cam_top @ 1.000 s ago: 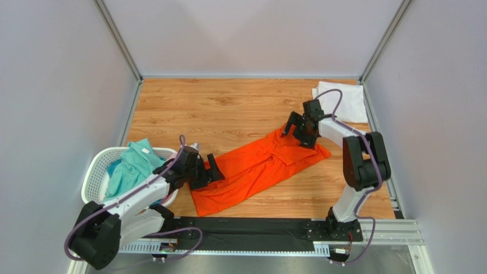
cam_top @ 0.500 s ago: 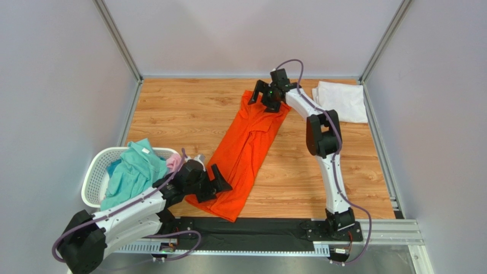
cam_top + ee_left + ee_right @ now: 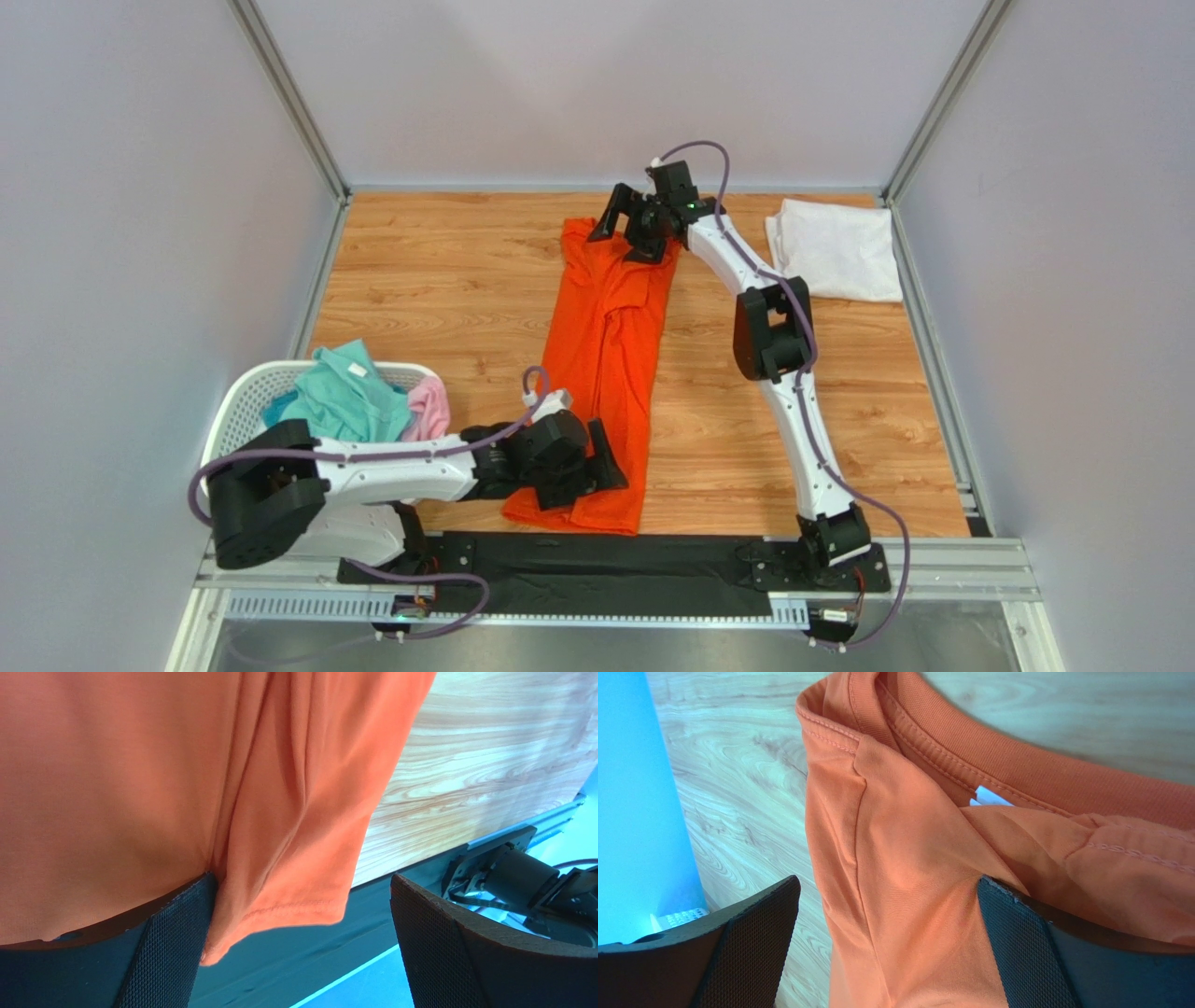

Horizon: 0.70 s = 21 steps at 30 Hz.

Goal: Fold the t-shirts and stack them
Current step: Fold the tshirt

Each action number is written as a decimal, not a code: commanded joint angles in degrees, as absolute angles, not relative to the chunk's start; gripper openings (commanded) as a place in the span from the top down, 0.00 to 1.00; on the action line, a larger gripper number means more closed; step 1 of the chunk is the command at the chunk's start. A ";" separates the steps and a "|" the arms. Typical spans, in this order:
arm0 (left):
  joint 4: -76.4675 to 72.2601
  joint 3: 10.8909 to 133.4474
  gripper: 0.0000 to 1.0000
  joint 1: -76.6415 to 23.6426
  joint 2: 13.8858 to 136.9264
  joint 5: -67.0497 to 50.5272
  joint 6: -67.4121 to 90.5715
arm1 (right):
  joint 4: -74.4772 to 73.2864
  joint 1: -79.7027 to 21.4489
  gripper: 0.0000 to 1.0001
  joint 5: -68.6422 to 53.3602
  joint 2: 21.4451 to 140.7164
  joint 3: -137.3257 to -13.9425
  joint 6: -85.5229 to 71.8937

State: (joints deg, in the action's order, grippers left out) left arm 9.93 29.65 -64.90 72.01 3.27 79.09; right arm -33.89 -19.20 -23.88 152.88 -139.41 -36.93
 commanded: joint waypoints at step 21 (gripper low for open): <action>47.85 54.57 0.00 -75.41 77.52 24.24 82.41 | -51.85 -18.81 0.00 -10.64 132.91 -139.57 -24.35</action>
